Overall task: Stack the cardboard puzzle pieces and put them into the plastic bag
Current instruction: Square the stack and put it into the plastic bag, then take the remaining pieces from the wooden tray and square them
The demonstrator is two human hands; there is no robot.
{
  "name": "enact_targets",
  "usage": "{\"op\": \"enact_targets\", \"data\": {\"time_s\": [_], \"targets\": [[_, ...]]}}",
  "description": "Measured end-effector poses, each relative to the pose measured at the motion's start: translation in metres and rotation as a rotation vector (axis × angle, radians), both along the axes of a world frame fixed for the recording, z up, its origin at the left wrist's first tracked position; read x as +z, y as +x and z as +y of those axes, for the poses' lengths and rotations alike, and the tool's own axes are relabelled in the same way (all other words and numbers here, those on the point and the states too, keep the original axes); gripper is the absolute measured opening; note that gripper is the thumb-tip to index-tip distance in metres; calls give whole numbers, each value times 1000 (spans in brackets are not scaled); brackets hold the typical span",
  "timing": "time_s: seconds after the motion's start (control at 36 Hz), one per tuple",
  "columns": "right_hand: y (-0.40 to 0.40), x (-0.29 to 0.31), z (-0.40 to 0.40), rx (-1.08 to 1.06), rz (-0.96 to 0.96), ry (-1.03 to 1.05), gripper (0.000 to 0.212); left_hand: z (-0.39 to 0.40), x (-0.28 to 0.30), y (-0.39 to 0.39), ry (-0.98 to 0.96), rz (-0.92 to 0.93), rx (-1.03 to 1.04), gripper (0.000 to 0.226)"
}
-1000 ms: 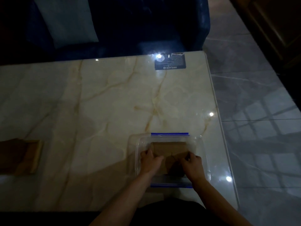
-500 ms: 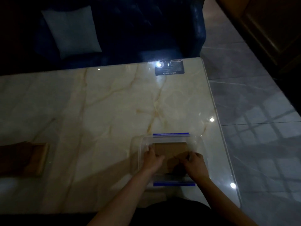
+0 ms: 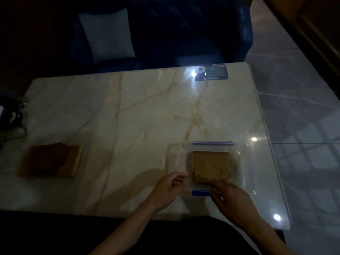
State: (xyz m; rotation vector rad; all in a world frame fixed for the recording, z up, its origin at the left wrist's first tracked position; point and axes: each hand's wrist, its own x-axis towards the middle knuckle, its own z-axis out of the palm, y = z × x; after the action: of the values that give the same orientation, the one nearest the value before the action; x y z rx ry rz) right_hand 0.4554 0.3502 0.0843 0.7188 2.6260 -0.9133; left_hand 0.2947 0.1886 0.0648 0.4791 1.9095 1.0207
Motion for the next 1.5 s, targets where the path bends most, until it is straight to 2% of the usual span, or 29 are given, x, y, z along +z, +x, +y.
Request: {"op": "enact_targets", "data": {"time_s": [0.14,0.25,0.31,0.53,0.81,1.06,1.22,1.36,1.5], "targets": [[-13,-9,-24,164,-81,-84,35,-52,-4,-16,-41,100,-182,23],[-36,-18,-47,259,-166,-135,39,-95,-11,-43,-229,322,-452,39],[-50,-23,-62,268,-186,-128,40,-117,-15,-56,-305,363,-527,43],[-110,-41,-131,259,-276,-98,40,-196,-36,-110,-414,332,-563,45],[-181,-62,-205,344,-379,-66,41,-277,-58,-180,-403,301,-545,47],[-240,-67,-250,389,-386,-13,40,-337,-66,-230,-426,304,-566,47],[-281,-68,-280,416,-361,14,38,-371,-63,-261,-459,416,-594,43],[-323,-68,-309,436,-317,116,37,-398,-53,-292,-488,703,-676,40],[-377,-62,-338,483,-179,184,37,-427,-47,-335,-521,923,-577,44]]}}
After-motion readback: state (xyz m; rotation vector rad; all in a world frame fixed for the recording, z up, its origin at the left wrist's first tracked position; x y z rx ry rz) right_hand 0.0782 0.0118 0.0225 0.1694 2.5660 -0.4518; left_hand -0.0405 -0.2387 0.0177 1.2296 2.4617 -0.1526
